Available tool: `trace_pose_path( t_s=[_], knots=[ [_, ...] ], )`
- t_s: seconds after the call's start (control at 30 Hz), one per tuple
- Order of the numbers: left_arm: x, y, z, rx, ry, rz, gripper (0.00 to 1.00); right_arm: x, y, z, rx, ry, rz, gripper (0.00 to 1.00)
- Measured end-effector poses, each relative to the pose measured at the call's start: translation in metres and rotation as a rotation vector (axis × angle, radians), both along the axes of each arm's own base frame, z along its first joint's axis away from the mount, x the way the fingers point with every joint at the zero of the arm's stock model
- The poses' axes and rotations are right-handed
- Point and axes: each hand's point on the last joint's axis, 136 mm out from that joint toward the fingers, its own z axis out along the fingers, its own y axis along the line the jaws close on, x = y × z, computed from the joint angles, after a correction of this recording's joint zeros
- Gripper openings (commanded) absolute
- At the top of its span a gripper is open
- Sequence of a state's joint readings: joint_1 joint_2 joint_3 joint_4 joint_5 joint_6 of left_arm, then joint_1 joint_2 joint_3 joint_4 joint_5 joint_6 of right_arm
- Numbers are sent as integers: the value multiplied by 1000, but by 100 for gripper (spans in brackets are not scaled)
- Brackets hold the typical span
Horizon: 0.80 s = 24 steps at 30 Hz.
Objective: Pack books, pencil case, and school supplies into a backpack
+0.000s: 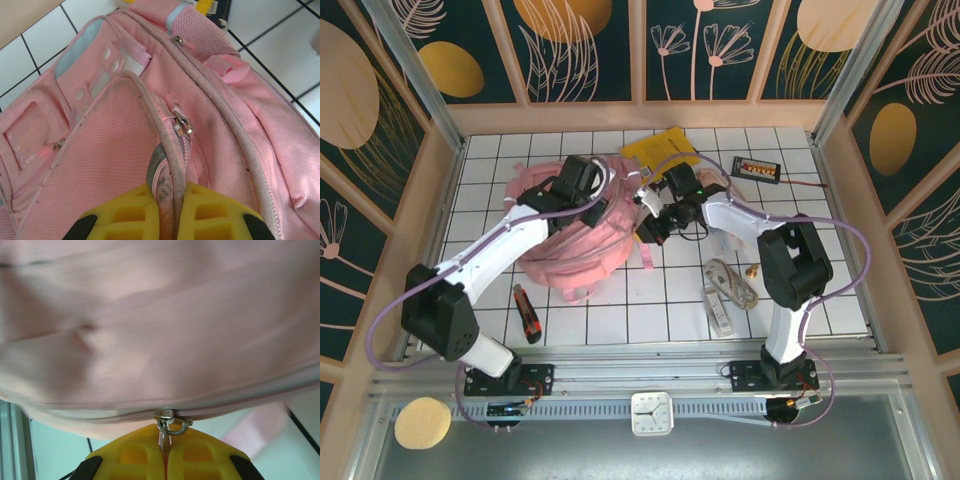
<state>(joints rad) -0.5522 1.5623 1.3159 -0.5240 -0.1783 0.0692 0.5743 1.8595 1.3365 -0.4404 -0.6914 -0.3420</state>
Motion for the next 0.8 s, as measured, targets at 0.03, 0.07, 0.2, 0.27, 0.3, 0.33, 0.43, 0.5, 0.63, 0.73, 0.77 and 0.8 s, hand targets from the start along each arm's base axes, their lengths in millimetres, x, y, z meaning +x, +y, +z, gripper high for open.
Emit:
trace_pose_path(
  t_s=[0.03,0.07,0.2,0.27,0.3,0.33,0.43,0.5,0.63,0.73,0.77,0.8],
  knots=[
    [6,-2,-1,-6,2,22,0,-4,3,2,-15,10,1,0],
    [12,-4,-2,-8,4,43,0,-9,4,3,-27,24,1,0],
    [38,-19,-11,8,29,105,0,-18,3,7,-88,80,-45,0],
    [50,-29,-17,15,40,130,0,-17,-2,11,-115,99,-91,0],
    [55,-35,-20,11,48,142,0,-14,-6,14,-130,109,-129,0],
    [60,-40,-22,2,58,159,0,-12,-8,16,-140,122,-161,0],
    [77,-52,-22,-49,78,218,0,-6,-8,20,-157,167,-270,0],
    [88,-59,-21,-85,88,259,0,-4,-5,21,-163,199,-360,0],
    [112,-73,-16,-152,110,317,0,-10,3,23,-133,223,-499,0],
    [129,-84,-12,-216,127,347,0,-15,8,25,-116,233,-579,0],
    [133,-88,-11,-245,134,355,0,-15,10,24,-113,237,-606,0],
    [136,-91,-11,-273,146,365,0,-14,10,23,-112,238,-630,0]
  ],
)
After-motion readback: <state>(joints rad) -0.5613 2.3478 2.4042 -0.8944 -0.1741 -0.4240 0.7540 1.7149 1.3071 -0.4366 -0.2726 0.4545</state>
